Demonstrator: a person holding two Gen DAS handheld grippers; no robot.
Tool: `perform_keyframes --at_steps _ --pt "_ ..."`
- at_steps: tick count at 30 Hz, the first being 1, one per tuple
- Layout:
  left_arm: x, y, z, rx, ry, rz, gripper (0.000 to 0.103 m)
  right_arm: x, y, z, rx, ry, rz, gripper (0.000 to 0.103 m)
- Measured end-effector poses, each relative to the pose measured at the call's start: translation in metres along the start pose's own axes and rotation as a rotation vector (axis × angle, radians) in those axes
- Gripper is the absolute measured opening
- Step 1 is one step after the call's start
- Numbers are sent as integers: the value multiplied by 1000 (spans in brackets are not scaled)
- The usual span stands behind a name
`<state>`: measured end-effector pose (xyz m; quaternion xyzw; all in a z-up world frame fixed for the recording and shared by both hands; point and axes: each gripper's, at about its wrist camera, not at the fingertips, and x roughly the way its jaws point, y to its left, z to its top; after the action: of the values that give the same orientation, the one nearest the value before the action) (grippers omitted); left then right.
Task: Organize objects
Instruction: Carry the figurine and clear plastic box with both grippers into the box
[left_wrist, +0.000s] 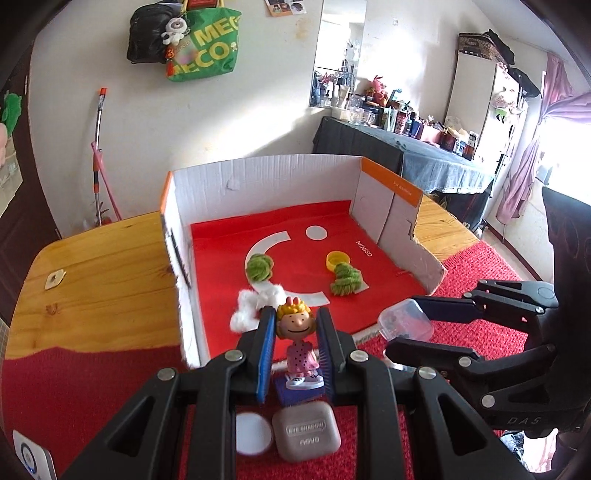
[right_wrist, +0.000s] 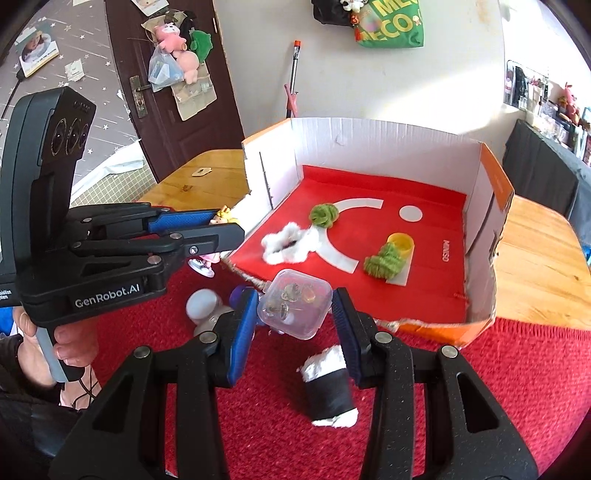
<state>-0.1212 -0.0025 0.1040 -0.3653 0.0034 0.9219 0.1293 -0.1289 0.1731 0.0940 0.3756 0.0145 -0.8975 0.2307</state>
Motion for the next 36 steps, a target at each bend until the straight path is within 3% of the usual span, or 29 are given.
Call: perform_keyframes --at_steps 8,22,36 --pt "26 -2 14 14 57 -31 23 17 -23 17 37 52 15 40" --pt "82 0 15 38 278 -129 23 55 -47 21 70 197 4 40" --pt "110 11 14 16 330 -86 23 71 -59 19 85 237 -20 40"
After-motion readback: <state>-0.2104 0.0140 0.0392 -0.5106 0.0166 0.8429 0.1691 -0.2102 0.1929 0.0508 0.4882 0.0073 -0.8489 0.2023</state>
